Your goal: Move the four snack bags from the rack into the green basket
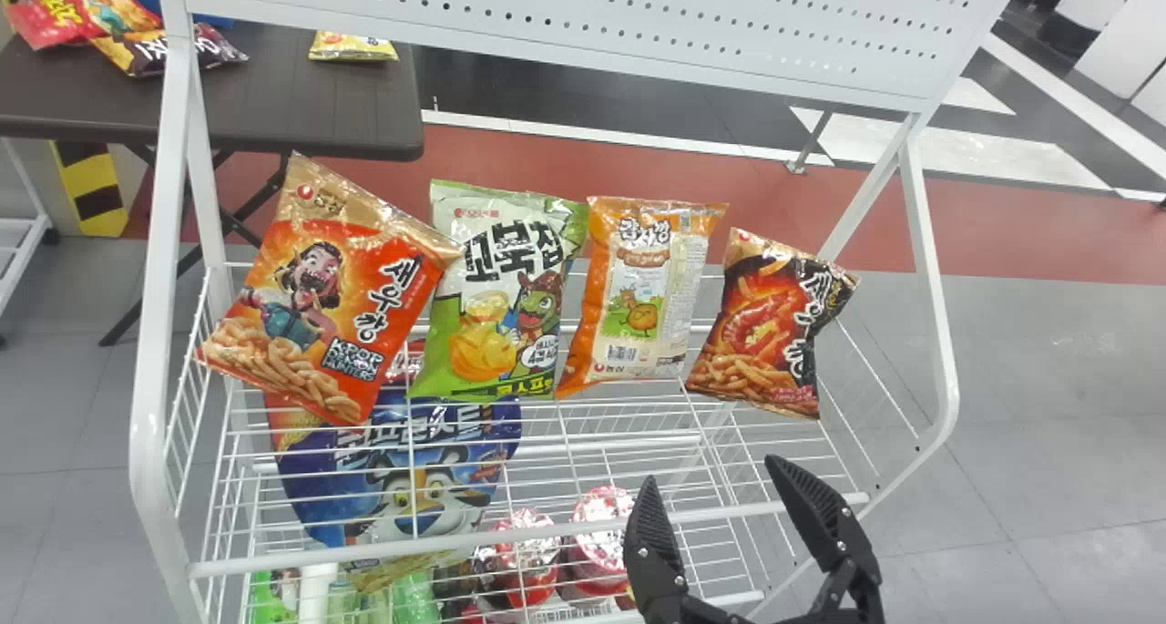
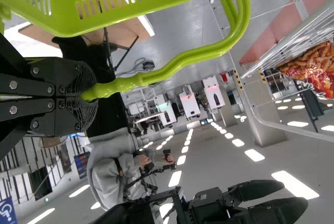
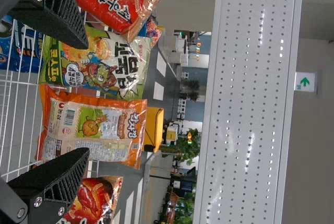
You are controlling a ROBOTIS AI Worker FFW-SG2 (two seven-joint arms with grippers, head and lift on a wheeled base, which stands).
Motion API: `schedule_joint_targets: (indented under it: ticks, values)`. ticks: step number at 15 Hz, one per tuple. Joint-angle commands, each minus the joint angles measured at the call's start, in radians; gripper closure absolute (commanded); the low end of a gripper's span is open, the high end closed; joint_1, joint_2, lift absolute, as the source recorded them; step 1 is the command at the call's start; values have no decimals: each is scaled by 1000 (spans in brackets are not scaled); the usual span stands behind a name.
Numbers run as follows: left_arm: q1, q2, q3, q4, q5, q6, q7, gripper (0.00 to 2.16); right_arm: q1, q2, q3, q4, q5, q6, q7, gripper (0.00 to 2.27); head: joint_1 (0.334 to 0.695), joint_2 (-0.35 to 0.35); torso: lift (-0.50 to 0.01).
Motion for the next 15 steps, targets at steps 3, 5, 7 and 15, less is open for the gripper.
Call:
schedule_joint_targets:
  ticks: [3,5,7,15]
  values:
    - [0,0,0,2,0,-4,-1,1855,-5,0,0,2,-3,8,1,124,695,-350,0]
    - [0,0,0,2,0,-10,-5,1851,-5,0,0,2,-4,8,3,124,695,-350,0]
    - [0,0,-1,3,0,-13,-5,1851,-8,0,0,7,-6,8,3,124,695,-350,0]
    - [-3,2,-30,-3,-25,-1,-2,1855,-135,0,20,111,-49,39,15,124,695,-350,0]
